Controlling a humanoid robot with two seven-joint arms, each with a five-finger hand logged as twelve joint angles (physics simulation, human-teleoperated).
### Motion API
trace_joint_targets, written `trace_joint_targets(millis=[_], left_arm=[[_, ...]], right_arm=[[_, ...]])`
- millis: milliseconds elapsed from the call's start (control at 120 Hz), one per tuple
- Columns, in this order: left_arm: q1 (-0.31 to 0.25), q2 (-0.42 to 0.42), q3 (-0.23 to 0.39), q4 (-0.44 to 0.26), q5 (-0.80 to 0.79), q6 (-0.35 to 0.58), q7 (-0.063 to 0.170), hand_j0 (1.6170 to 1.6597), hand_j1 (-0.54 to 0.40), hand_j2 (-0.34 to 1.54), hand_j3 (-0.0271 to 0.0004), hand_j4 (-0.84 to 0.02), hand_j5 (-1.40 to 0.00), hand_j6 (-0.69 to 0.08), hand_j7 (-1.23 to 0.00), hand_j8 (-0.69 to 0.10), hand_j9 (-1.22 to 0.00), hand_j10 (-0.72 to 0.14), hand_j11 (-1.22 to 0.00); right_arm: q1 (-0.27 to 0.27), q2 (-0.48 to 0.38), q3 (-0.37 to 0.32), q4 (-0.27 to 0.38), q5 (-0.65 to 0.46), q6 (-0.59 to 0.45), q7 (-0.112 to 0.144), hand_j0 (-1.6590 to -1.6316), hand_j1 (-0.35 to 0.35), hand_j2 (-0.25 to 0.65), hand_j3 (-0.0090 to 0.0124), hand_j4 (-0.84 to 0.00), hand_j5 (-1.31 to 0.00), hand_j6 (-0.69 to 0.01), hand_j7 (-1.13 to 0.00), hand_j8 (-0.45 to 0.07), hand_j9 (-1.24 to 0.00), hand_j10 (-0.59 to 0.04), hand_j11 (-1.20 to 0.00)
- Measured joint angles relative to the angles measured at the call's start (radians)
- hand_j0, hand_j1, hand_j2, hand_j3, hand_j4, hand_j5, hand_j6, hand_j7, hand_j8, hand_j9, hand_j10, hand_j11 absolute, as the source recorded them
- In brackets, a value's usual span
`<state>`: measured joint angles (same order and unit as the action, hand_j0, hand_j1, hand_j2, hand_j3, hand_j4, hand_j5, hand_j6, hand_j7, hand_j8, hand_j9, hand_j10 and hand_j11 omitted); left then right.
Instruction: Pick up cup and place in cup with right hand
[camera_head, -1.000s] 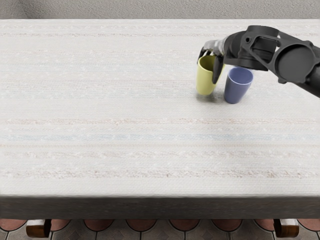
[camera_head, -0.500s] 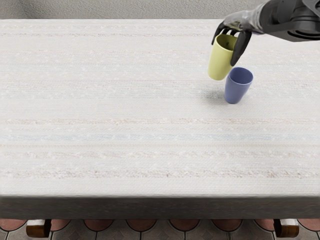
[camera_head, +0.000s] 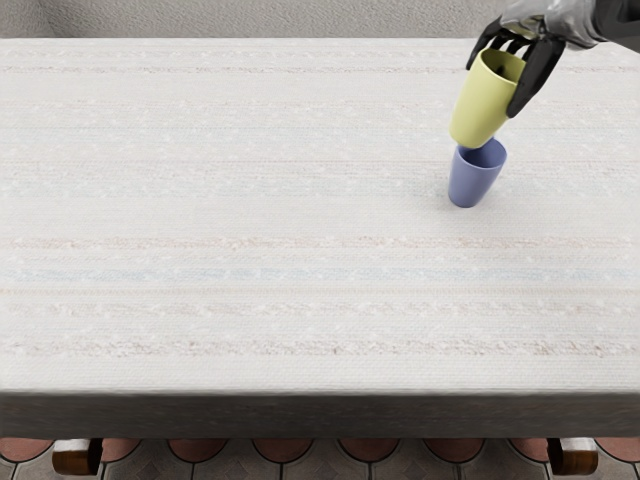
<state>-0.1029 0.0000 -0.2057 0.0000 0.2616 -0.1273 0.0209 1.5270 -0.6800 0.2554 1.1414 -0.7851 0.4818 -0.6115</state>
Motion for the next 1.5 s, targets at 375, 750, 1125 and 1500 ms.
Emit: trace_joint_targets(millis=[375, 750, 1125, 1500], left_arm=[[0.0, 0.0, 0.0, 0.0, 0.0, 0.0, 0.0, 1.6581, 0.323, 0.0, -0.0001, -0.023, -0.03, -0.023, -0.03, -0.023, -0.03, -0.022, -0.03], [0.0, 0.0, 0.0, 0.0, 0.0, 0.0, 0.0, 1.6581, 0.323, 0.0, -0.0001, -0.022, -0.03, -0.022, -0.03, -0.022, -0.03, -0.022, -0.03], [0.0, 0.0, 0.0, 0.0, 0.0, 0.0, 0.0, 1.6581, 0.323, 0.0, -0.0001, -0.022, -0.03, -0.022, -0.03, -0.022, -0.03, -0.022, -0.03], [0.0, 0.0, 0.0, 0.0, 0.0, 0.0, 0.0, 1.6581, 0.323, 0.0, -0.0001, -0.022, -0.03, -0.022, -0.03, -0.022, -0.03, -0.022, -0.03]], right_arm=[[-0.031, -0.028, -0.011, -0.005, -0.01, -0.002, 0.0, -1.6502, 0.161, 0.077, 0.0011, -0.348, -0.74, -0.208, -0.7, -0.221, -0.74, -0.416, -0.75], [-0.047, -0.004, -0.012, -0.016, -0.02, -0.025, 0.0, -1.6504, 0.155, 0.057, -0.0002, -0.353, -0.74, -0.198, -0.7, -0.223, -0.74, -0.425, -0.74], [-0.053, 0.023, -0.012, -0.05, -0.046, -0.055, 0.0, -1.6505, 0.152, 0.055, -0.0003, -0.358, -0.74, -0.202, -0.71, -0.227, -0.73, -0.429, -0.74], [-0.065, 0.076, -0.015, -0.113, -0.085, -0.073, 0.0, -1.6505, 0.151, 0.054, -0.0002, -0.359, -0.74, -0.203, -0.71, -0.228, -0.73, -0.43, -0.74]])
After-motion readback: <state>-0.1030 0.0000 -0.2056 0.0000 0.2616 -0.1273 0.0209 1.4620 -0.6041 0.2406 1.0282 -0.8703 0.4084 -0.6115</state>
